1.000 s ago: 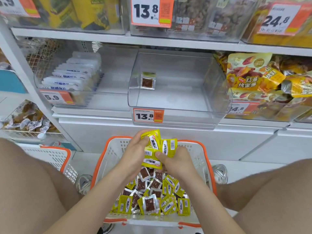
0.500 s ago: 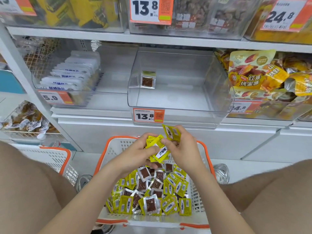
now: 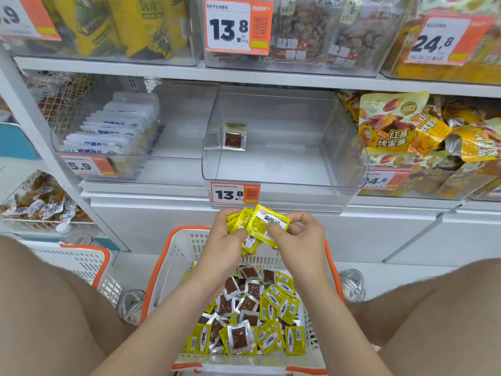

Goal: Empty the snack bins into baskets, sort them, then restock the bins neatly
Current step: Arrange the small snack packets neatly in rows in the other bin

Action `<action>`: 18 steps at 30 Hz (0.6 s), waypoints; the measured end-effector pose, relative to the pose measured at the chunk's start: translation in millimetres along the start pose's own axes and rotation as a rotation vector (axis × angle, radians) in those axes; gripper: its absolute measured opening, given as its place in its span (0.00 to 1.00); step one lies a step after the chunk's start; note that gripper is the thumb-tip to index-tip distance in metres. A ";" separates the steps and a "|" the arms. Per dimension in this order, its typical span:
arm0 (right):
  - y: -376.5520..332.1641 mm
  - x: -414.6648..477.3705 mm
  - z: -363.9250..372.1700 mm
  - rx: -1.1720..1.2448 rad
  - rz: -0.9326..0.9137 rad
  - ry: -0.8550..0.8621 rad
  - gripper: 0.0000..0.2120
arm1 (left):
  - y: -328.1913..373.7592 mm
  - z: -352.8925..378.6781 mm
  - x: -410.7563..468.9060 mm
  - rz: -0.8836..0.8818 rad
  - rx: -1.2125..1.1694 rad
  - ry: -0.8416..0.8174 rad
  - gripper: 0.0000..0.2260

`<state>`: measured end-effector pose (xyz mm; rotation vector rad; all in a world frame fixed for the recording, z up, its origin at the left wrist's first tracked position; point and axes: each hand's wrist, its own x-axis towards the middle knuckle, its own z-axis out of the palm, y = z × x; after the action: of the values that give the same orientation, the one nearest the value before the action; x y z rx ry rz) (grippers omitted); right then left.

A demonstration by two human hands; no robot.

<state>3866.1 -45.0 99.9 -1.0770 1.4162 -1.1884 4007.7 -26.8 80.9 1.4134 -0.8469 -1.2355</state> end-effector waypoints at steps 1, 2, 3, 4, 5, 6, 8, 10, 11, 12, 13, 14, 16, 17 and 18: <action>0.1 0.5 -1.1 -0.046 -0.016 0.012 0.10 | 2.9 2.9 -2.1 0.029 -0.025 0.030 0.17; -0.3 1.3 -2.4 -0.072 -0.023 0.014 0.10 | 5.2 5.4 -3.6 0.056 -0.058 0.055 0.17; -2.3 1.1 -4.1 -0.075 -0.016 -0.002 0.11 | 7.4 7.2 -5.2 0.085 -0.092 0.069 0.17; -3.9 0.7 -4.9 -0.063 -0.006 -0.039 0.11 | 10.4 9.2 -6.9 0.115 -0.127 0.080 0.17; -5.3 -0.9 -4.7 -0.044 0.002 -0.094 0.12 | 13.7 10.8 -8.9 0.138 -0.154 0.083 0.16; -6.1 -2.5 -3.5 -0.035 -0.010 -0.150 0.14 | 16.3 12.5 -10.5 0.161 -0.165 0.079 0.14; -3.9 -5.3 1.8 -0.144 -0.144 -0.215 0.14 | 20.8 15.7 -13.5 0.202 -0.129 0.086 0.09; -0.7 -8.3 6.3 -0.217 -0.287 -0.213 0.12 | 23.2 18.4 -16.6 0.226 -0.087 0.105 0.10; -0.4 -9.9 7.7 -0.180 -0.310 -0.205 0.13 | 24.2 19.4 -18.1 0.233 -0.078 0.098 0.11; -1.0 -11.4 8.7 -0.110 -0.309 -0.203 0.14 | 25.2 20.3 -18.8 0.237 -0.075 0.083 0.12; -1.6 -13.3 9.1 -0.054 -0.302 -0.205 0.15 | 27.0 20.3 -19.6 0.232 -0.072 0.060 0.14; -2.1 -14.4 9.6 -0.022 -0.303 -0.210 0.15 | 29.2 20.1 -19.1 0.217 -0.079 0.038 0.14; -2.4 -14.7 9.4 -0.055 -0.348 -0.203 0.16 | 33.0 18.3 -15.4 0.179 -0.125 -0.018 0.14; -2.7 -15.1 8.8 -0.102 -0.383 -0.200 0.17 | 34.9 17.0 -14.4 0.172 -0.144 -0.042 0.13; -2.5 -15.0 8.2 -0.161 -0.413 -0.203 0.18 | 35.9 15.8 -13.8 0.175 -0.143 -0.056 0.11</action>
<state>3876.5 -31.8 103.7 -1.6127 1.1787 -1.2208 3993.5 -25.5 119.9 1.1701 -0.8830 -1.1815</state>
